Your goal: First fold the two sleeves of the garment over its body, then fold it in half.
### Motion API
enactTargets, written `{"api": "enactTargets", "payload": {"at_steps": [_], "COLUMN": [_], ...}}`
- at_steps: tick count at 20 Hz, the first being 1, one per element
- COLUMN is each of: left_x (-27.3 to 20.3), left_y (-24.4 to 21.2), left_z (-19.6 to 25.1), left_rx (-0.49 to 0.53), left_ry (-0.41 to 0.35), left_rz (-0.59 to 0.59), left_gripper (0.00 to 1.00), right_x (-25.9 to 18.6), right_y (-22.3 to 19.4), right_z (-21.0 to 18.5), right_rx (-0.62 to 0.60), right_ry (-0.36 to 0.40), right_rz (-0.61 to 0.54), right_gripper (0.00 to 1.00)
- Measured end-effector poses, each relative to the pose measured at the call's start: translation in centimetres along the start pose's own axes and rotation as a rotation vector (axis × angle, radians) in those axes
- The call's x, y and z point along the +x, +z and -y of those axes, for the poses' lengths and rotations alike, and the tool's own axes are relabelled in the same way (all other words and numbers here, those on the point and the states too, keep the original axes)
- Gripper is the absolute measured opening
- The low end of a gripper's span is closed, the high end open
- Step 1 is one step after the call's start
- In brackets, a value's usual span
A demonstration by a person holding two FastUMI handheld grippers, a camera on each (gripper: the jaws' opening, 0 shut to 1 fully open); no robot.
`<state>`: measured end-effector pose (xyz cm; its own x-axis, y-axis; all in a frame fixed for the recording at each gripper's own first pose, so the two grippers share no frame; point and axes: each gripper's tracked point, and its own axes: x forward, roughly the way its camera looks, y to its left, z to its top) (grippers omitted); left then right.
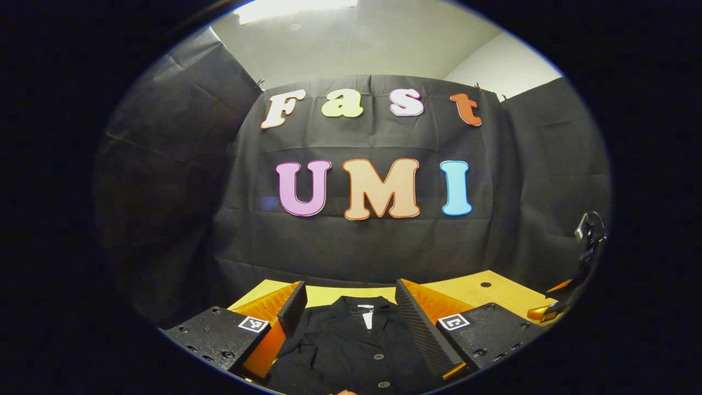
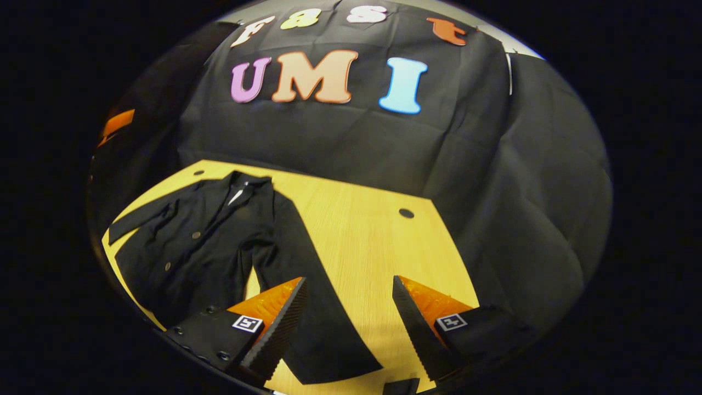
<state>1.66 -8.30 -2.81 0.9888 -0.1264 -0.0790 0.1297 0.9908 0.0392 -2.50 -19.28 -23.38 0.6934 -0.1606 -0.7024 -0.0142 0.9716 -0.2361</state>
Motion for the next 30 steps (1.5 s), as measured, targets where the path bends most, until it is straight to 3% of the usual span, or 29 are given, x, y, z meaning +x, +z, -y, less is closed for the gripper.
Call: {"api": "enactTargets", "payload": {"at_steps": [8, 12, 19, 24, 26, 29, 30], "left_x": [-0.3, -0.6, -0.6, -0.5, -0.8, -0.9, -0.7], "left_y": [-0.8, -1.0, -1.2, -1.2, -1.4, -1.5, -1.5], "left_z": [2.6, 2.7, 2.7, 2.3, 1.9, 1.3, 1.2], "left_rx": [0.008, 0.016, 0.021, 0.036, 0.034, 0.007, 0.001], "left_ry": [0.004, 0.018, 0.025, 0.029, 0.038, 0.046, 0.042], "left_rz": [-0.012, -0.019, -0.027, -0.031, -0.039, -0.037, -0.036], "left_gripper": [0.99, 0.96, 0.99, 0.99, 0.99, 0.99, 0.99], "right_x": [1.8, 2.3, 3.1, 3.0, 2.6, 2.1, 1.8], "right_y": [-8.7, -11.5, -13.4, -13.2, -13.2, -11.7, -11.5], "right_z": [0.0, 0.3, -0.2, -0.4, -1.3, -4.2, -4.7], "right_rx": [-0.019, -0.020, -0.009, 0.037, 0.058, 0.087, 0.093], "right_ry": [0.104, 0.116, 0.175, 0.199, 0.187, 0.195, 0.176], "right_rz": [-0.274, -0.356, -0.469, -0.482, -0.479, -0.454, -0.447], "right_gripper": [0.99, 1.00, 1.00, 0.98, 0.92, 0.39, 0.25]}}
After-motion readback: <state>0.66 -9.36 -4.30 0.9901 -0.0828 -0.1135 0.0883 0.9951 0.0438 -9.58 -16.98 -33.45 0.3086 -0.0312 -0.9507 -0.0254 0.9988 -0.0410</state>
